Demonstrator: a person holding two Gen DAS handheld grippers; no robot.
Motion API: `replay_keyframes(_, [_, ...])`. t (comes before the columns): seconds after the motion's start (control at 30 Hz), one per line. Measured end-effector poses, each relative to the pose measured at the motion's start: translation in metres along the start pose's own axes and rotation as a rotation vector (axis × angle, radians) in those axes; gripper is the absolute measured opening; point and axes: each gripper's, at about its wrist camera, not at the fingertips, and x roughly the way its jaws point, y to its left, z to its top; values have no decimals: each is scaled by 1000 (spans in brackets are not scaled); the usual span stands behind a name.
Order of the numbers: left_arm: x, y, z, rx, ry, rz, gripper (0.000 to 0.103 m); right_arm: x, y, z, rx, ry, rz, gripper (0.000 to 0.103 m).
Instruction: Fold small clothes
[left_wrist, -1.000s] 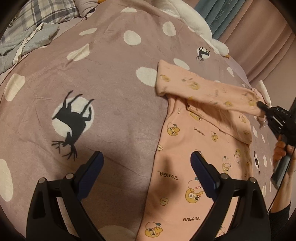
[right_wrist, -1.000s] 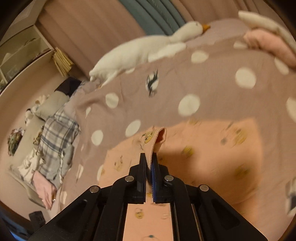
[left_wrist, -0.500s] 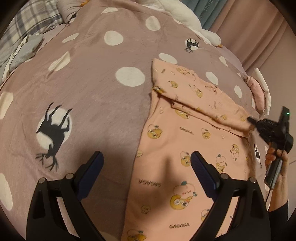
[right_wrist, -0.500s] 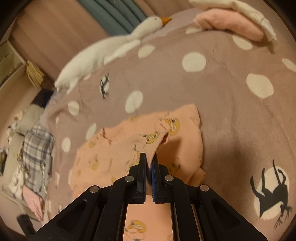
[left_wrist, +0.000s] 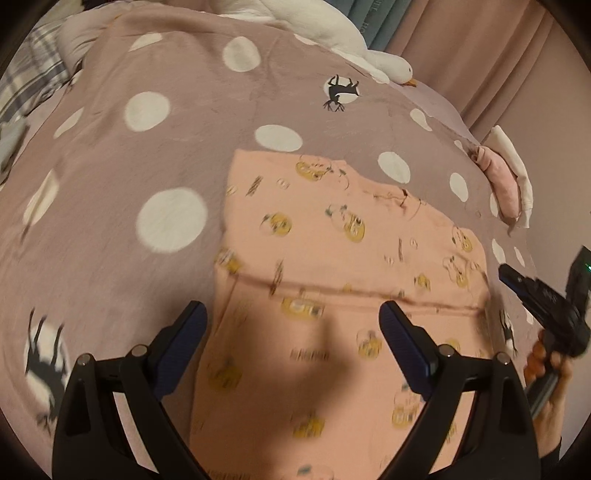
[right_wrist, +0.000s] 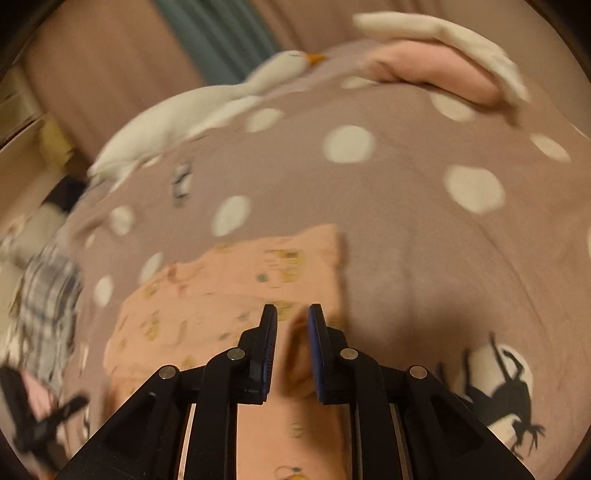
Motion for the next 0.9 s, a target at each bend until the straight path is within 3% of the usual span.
replay_keyframes(0.1, [15, -9, 12, 22, -8, 4, 83, 13, 10, -4, -61, 29, 23, 15])
replay_keyframes(0.17, [26, -13, 19, 36, -6, 11, 72, 28, 17, -6, -83, 54, 21, 15])
replay_keyframes(0.3, [50, -12, 23, 59, 33, 58, 56, 44, 10, -13, -68, 97, -9, 15])
replay_keyframes(0.43, [63, -6, 19, 60, 57, 81, 55, 46, 1, -19, -75, 104, -24, 9])
replay_keyframes(0.63, [67, -13, 15, 123, 53, 129, 57, 37, 12, -18, -119, 93, -49, 7])
replay_keyframes(0.73, [68, -12, 15, 127, 52, 127, 58, 30, 25, -22, -165, 76, 3, 7])
replay_keyframes(0.9, [68, -13, 13, 134, 54, 132, 59, 49, 22, -31, -172, 149, -35, 7])
